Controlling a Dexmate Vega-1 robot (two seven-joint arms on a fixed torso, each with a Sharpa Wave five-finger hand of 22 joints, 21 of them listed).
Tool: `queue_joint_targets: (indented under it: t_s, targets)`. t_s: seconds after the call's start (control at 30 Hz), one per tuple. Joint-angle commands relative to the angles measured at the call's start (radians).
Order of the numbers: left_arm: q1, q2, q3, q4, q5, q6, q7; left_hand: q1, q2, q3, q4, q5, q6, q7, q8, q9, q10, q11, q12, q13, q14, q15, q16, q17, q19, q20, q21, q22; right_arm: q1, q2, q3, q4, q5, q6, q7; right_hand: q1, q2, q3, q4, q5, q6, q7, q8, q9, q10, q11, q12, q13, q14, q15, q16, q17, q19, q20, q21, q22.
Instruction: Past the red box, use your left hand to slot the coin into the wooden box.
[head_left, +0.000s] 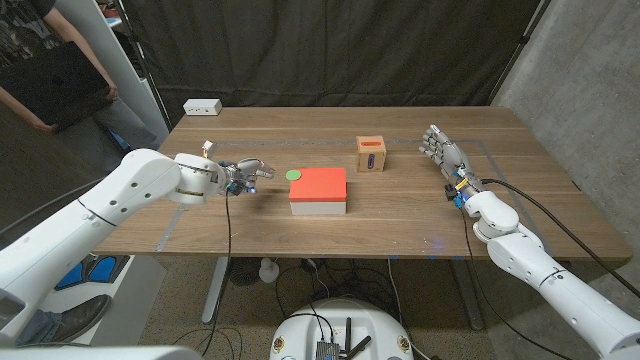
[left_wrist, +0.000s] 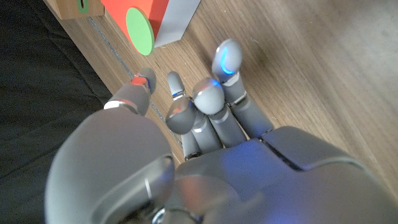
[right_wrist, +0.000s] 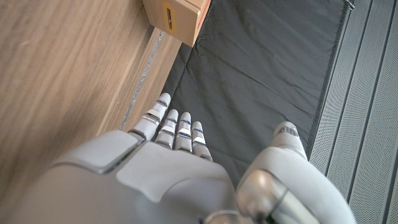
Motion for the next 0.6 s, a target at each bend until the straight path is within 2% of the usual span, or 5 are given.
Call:
queue_joint_targets:
  t_s: [0.03,0.6]
  targets:
    - [-0.051,-0.023,0.048,0.055,0.030,0.007,-0.084,-0.011,0.012,-0.008,0.001,-0.001,-0.014,0.015,-0.008,-0.008,0.003,0.003,-0.004,-0.004,0.004,0.002,0.000,-0.009,-0.004,-0.003,0.011,-0.005,-0.004,-0.006,0.002,-0.008,-0.005,-0.007,-0.006,0.006,0.005,0.005,-0.007,-0.002,0.012,0.011,0.003,0.003,0.006,-0.002,0.005,0.001,0.007,0.006,0.009,-0.001,0.010,0.000,0.004,0.006]
    - [-0.080,-0.049,0.067,0.083,0.050,0.025,-0.142,-0.020,0.036,-0.015,-0.001,0.000,-0.021,0.025,-0.016,-0.040,-0.001,0.004,-0.003,0.004,0.002,0.000,0.006,-0.022,-0.013,-0.003,0.020,-0.025,-0.003,-0.013,0.004,-0.010,-0.004,-0.014,-0.001,0.007,0.004,0.005,-0.008,-0.002,0.012,0.011,0.003,0.003,0.012,0.000,0.006,0.002,0.008,0.006,0.009,-0.003,0.012,-0.001,0.003,0.006]
